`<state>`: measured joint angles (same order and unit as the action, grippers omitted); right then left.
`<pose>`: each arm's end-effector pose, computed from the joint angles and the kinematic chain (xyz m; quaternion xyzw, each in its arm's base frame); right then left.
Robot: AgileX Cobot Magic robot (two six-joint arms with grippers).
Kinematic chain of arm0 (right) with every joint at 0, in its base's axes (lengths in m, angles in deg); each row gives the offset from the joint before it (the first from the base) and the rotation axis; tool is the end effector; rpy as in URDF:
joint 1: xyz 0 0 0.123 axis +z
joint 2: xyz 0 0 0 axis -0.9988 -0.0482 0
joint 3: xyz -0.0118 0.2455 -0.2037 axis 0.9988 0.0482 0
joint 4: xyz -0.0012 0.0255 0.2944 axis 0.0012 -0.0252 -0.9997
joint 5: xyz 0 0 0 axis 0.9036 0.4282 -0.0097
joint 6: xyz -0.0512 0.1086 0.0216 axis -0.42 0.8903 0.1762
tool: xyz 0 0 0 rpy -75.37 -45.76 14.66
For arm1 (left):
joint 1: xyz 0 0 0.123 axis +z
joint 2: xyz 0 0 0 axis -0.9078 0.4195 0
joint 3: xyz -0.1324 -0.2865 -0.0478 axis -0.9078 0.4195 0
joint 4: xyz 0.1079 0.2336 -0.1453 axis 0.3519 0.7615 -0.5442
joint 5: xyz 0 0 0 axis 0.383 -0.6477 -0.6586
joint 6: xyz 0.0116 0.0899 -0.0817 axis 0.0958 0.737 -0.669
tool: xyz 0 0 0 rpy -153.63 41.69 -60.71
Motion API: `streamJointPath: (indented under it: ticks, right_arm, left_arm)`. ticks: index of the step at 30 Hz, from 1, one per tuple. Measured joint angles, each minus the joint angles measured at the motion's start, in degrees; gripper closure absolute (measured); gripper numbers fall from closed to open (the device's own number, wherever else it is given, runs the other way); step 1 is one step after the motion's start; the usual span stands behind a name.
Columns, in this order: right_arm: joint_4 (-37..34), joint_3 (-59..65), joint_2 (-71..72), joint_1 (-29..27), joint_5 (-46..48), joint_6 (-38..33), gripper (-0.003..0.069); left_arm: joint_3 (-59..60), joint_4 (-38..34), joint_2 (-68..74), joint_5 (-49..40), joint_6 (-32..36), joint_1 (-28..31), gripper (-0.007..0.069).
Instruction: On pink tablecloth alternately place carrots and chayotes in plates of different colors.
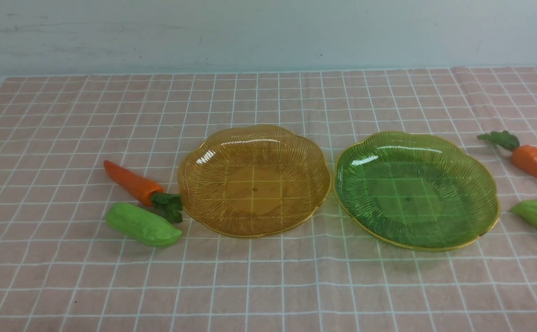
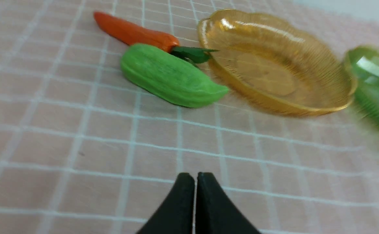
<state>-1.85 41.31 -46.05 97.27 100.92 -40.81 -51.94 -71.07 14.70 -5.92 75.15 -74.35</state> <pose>0.0864 0.0350 0.1634 0.0551 0.7982 0.2387 0.5504 0.0875 -0.0297 0.1615 -0.1202 0.7938 -0.2550 0.5389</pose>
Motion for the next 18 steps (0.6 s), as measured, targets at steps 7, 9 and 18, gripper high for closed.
streamJointPath:
  ticks: [7, 9, 18]
  right_arm:
    - [-21.02, 0.00, 0.00, 0.00, -2.68, 4.65, 0.0674]
    - [-23.01, 0.00, 0.00, 0.00, -3.16, 4.76, 0.0674]
    - [-25.90, 0.00, 0.00, 0.00, -7.44, 5.69, 0.0674]
  left_arm:
    - [0.00, -23.86, 0.00, -1.34, -13.68, 0.00, 0.0627]
    - [0.00, -25.90, 0.00, -1.28, -13.94, 0.00, 0.0627]
    - [0.00, -27.14, 0.00, -3.19, -8.93, 0.00, 0.0627]
